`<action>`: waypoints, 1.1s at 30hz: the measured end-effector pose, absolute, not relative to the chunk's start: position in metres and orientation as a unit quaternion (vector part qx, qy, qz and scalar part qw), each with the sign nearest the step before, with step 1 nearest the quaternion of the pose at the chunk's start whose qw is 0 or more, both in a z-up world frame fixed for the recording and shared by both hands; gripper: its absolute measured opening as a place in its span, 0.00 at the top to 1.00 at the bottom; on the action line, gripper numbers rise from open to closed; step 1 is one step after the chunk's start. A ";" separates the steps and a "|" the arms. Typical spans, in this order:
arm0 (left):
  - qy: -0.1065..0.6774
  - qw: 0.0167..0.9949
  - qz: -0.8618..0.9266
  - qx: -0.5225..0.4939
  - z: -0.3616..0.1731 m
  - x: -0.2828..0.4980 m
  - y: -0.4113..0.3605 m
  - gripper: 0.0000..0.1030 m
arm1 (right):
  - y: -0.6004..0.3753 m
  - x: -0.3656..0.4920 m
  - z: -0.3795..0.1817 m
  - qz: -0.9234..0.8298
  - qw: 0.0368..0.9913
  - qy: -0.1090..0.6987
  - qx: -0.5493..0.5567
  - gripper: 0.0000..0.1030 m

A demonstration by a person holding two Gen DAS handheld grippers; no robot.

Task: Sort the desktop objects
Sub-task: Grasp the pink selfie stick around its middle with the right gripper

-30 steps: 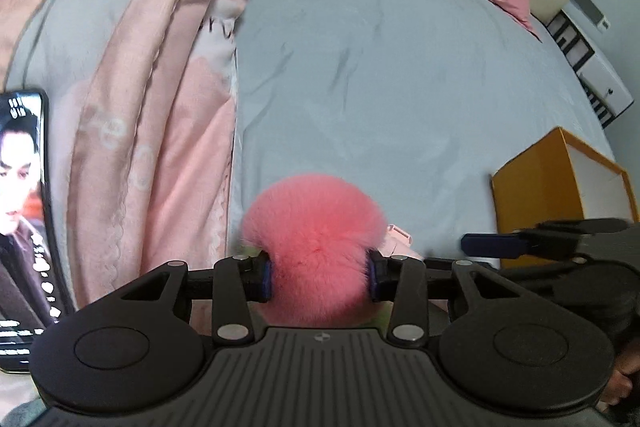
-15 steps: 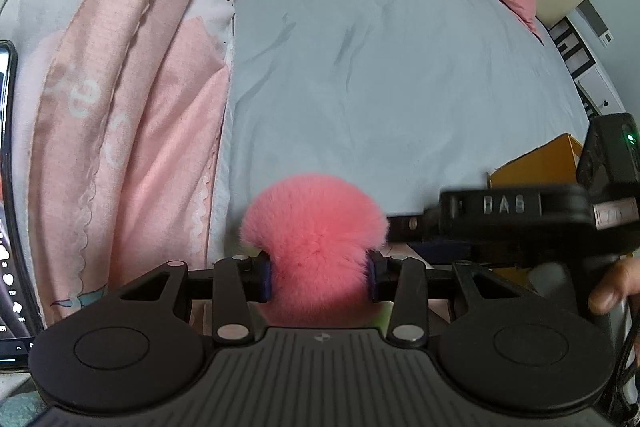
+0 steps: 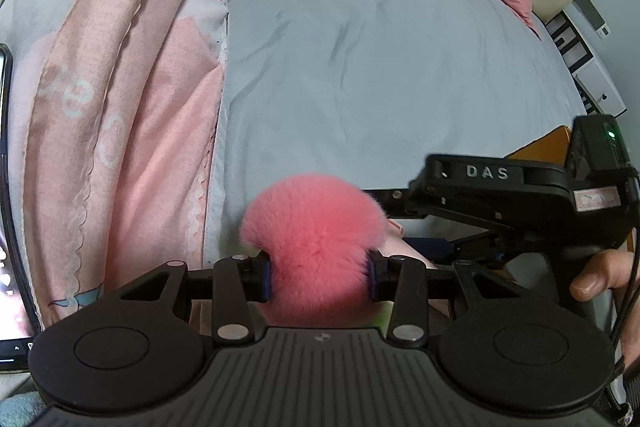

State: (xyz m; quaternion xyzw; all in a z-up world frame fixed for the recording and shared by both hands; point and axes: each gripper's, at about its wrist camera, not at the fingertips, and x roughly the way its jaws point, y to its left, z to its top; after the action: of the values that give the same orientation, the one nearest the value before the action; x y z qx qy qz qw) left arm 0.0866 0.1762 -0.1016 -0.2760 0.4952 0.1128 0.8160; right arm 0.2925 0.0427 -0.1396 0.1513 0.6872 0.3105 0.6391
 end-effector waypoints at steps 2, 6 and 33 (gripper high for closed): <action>0.494 0.816 0.113 -0.277 -0.101 0.083 0.177 0.55 | 0.037 0.292 -0.136 0.308 0.642 0.684 0.159 0.49; 0.494 0.819 0.110 -0.272 -0.100 0.083 0.177 0.55 | 0.032 0.284 -0.130 0.309 0.648 0.679 0.153 0.89; 0.505 0.809 0.125 -0.273 -0.103 0.080 0.182 0.55 | 0.068 0.244 -0.118 0.415 0.674 0.608 -0.065 0.40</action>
State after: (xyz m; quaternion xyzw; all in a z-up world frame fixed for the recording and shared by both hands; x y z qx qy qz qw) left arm 0.0801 0.1824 -0.1033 -0.2731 0.5046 0.1251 0.8094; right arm 0.2440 0.0676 -0.1178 -0.0649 0.6081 0.4148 0.6738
